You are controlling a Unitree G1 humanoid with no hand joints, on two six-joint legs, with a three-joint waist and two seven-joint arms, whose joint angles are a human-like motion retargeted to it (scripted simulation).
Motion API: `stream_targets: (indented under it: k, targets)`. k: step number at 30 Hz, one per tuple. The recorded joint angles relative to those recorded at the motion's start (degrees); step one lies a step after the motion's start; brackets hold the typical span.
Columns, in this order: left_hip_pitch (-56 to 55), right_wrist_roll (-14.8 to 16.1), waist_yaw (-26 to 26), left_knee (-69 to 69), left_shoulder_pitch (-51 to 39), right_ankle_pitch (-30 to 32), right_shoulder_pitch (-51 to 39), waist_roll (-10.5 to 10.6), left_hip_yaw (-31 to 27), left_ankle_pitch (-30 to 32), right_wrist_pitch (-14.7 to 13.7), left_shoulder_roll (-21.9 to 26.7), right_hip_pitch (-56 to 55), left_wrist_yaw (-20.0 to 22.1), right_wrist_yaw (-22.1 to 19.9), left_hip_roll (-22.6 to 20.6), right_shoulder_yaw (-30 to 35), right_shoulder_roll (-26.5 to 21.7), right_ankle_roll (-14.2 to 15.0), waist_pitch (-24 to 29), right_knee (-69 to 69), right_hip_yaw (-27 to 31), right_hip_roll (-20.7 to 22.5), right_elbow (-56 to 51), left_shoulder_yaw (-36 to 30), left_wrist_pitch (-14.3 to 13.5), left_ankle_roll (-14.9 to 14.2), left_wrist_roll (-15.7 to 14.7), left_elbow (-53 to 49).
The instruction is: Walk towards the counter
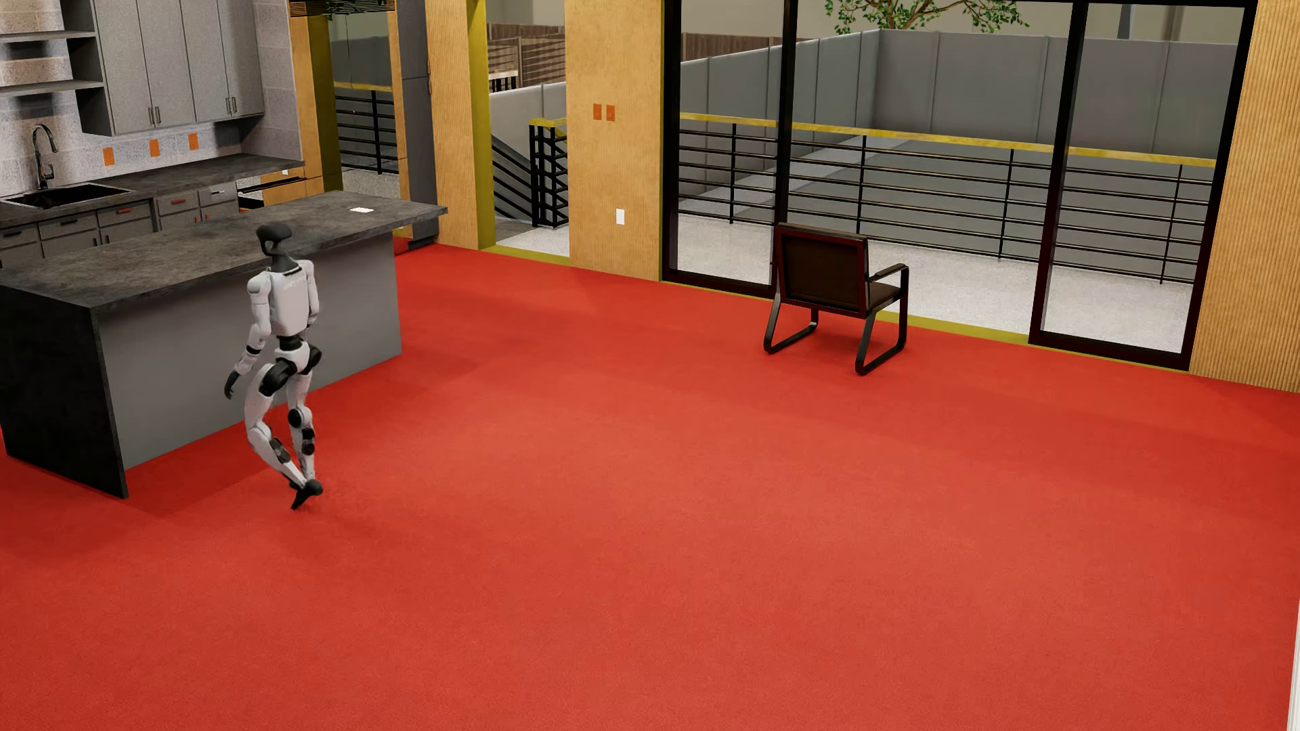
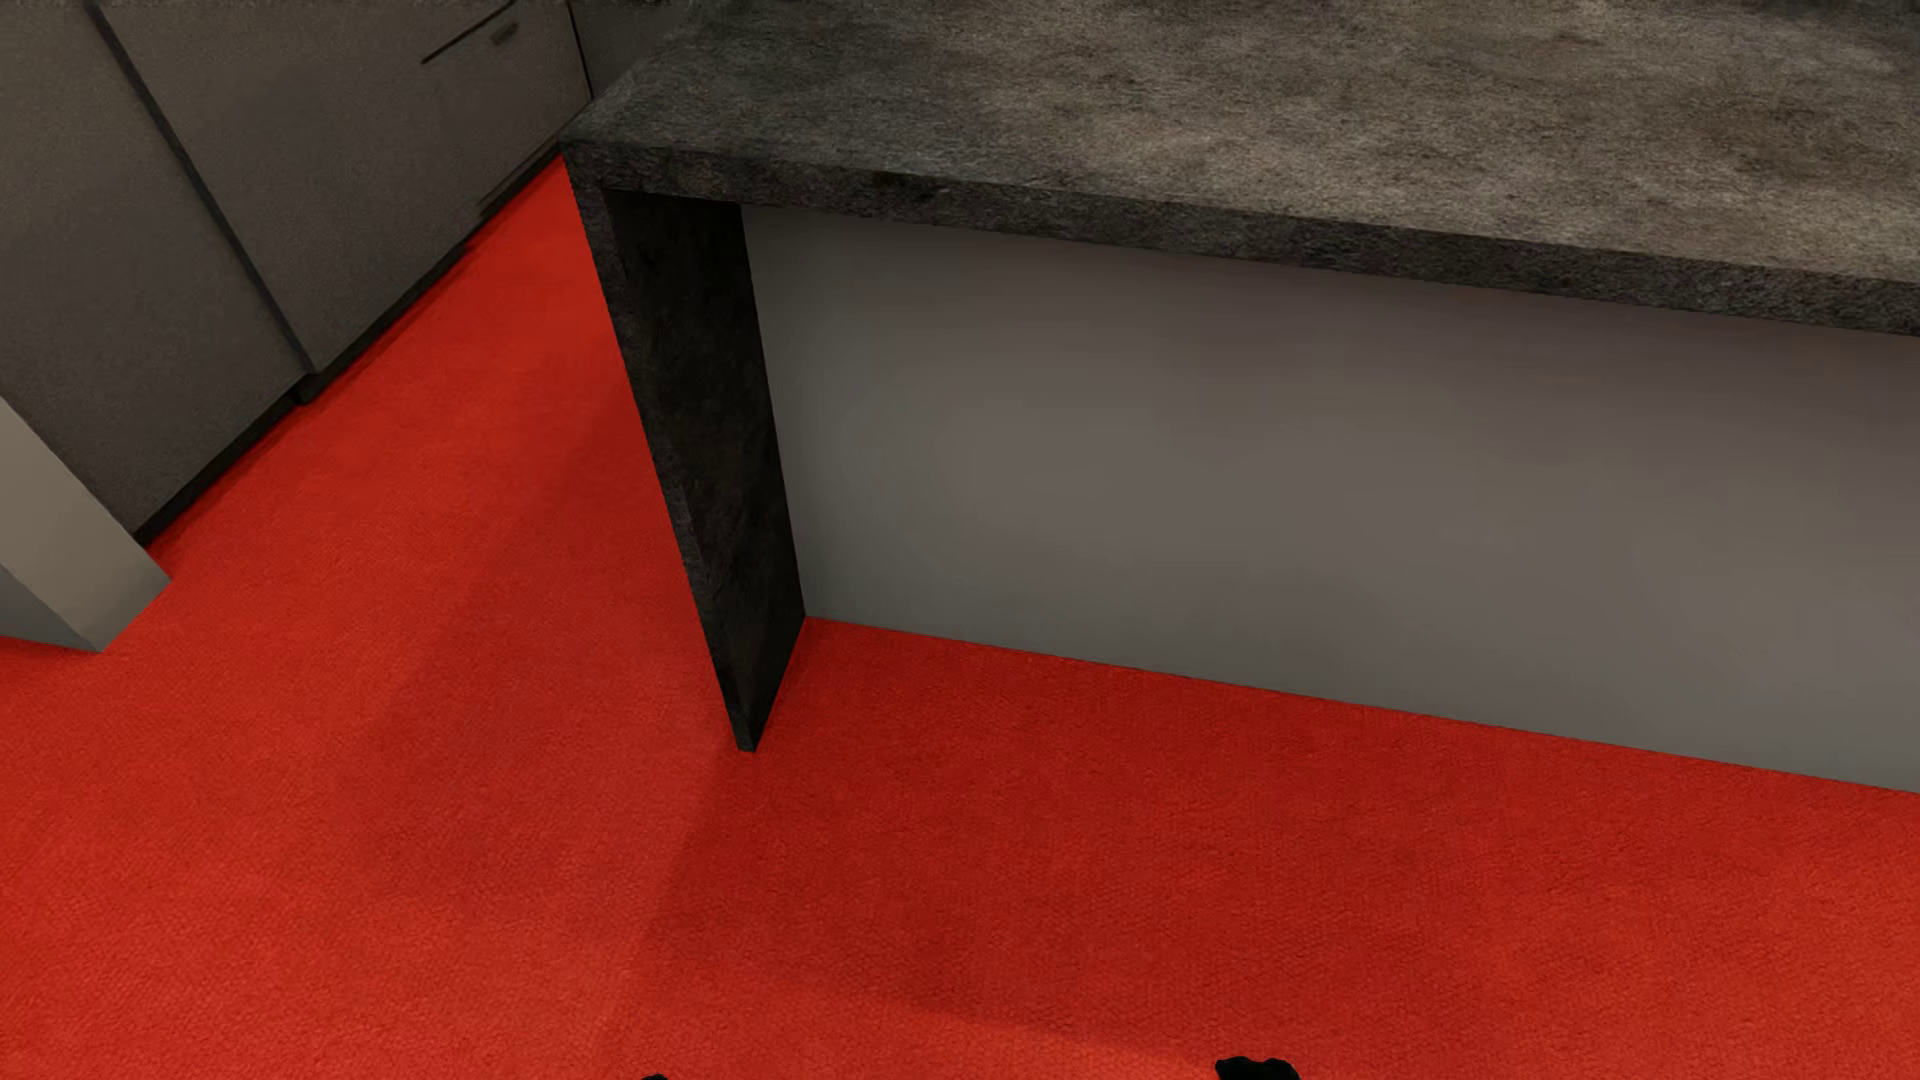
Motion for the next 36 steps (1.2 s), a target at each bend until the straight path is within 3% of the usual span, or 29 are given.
stream_targets:
  k: [1,3,4,6,7,9,12,15,19,22,26,36]
  targets:
    - [-1.9,-0.2,0.6,-5.0,0.9,-1.0,-0.8,0.2,0.3,-4.4,-0.4,-0.6,1.3,1.1,-0.1,0.4,0.5,0.1,-0.1,0.1,0.0,0.8,0.7,-0.5,1.8,0.8,0.8,-1.5,-1.1]
    - [-3.8,-0.2,2.1,-20.8,1.9,-1.7,-1.9,0.2,0.0,-7.4,-2.2,-0.9,4.1,1.8,0.2,-0.5,2.5,-0.7,0.1,0.1,-1.6,3.0,1.7,-2.4,2.5,1.1,4.6,-1.7,-2.2]
    - [-3.8,-0.1,2.8,-30.7,2.3,-1.5,-2.4,0.1,-2.4,-6.1,-3.0,-1.2,5.6,1.6,0.6,-2.5,3.7,-1.4,0.2,-0.1,-3.1,4.5,2.1,-3.4,2.3,1.0,4.3,-1.1,-2.3]
    - [-1.7,0.4,4.2,-44.7,3.2,-1.4,-3.1,-0.4,-14.1,6.6,-3.6,-1.9,8.4,1.6,1.4,-8.2,5.8,-2.1,0.5,-0.1,-4.8,7.8,2.7,-4.3,2.3,0.9,2.9,-0.2,-1.9]
    - [-1.0,0.5,4.5,-44.1,3.7,-1.7,-3.4,-0.5,-15.5,7.2,-3.2,-2.2,9.4,1.5,1.4,-8.5,6.5,-2.1,0.8,0.0,-4.4,9.1,3.0,-4.2,2.3,1.0,3.6,0.2,-1.5]
    - [1.4,0.9,4.7,-43.4,4.2,-1.0,-4.0,-0.8,-12.7,4.5,-1.7,-3.2,11.5,0.8,0.7,-7.1,6.7,-1.7,2.4,0.0,-3.9,12.1,3.2,-3.0,2.3,1.4,5.0,1.1,-0.2]
    - [6.1,1.5,4.3,-48.3,3.2,2.8,-3.5,-1.8,-7.5,4.9,0.6,-4.6,12.9,-3.9,0.3,-5.8,5.7,-0.8,6.1,-0.8,-3.5,16.2,1.9,-0.7,1.1,1.7,7.0,2.5,2.1]
    - [8.8,1.3,4.3,-50.2,-0.7,4.9,-0.8,-2.6,-5.0,4.0,-0.8,-4.0,13.2,-7.1,1.6,-6.4,7.3,-1.8,9.5,-1.2,-1.9,19.0,0.4,-0.3,-1.7,0.0,8.1,5.7,1.4]
    - [11.0,-0.3,4.7,-50.3,-4.2,6.2,1.2,-3.7,-3.5,2.0,1.9,-5.5,14.9,-2.9,4.6,-7.8,10.2,-3.1,11.9,-1.6,-2.0,20.6,-1.3,3.4,2.8,-0.5,9.0,2.0,-2.4]
    - [12.1,-0.7,5.0,-50.5,-6.0,7.3,1.1,-4.2,-2.9,0.6,2.8,-6.3,15.3,-1.5,5.3,-8.6,10.6,-3.6,12.4,-2.1,-1.3,21.7,-2.2,5.1,2.9,-0.8,9.3,0.9,-4.4]
    - [13.1,0.6,4.8,-50.9,-7.6,7.9,0.8,-4.8,-2.8,-0.9,1.7,-5.9,14.7,-2.7,3.2,-9.8,9.4,-3.4,12.4,-2.4,1.1,22.2,-3.2,2.4,-1.4,-1.5,9.6,2.1,-2.8]
    - [13.0,2.5,5.1,-49.3,-4.6,9.5,-1.4,-6.2,-3.5,-3.6,0.0,-6.9,10.7,-3.4,2.3,-13.2,9.9,-4.1,13.1,-2.9,10.1,21.4,-5.7,-2.6,-3.0,1.5,11.0,4.6,6.8]
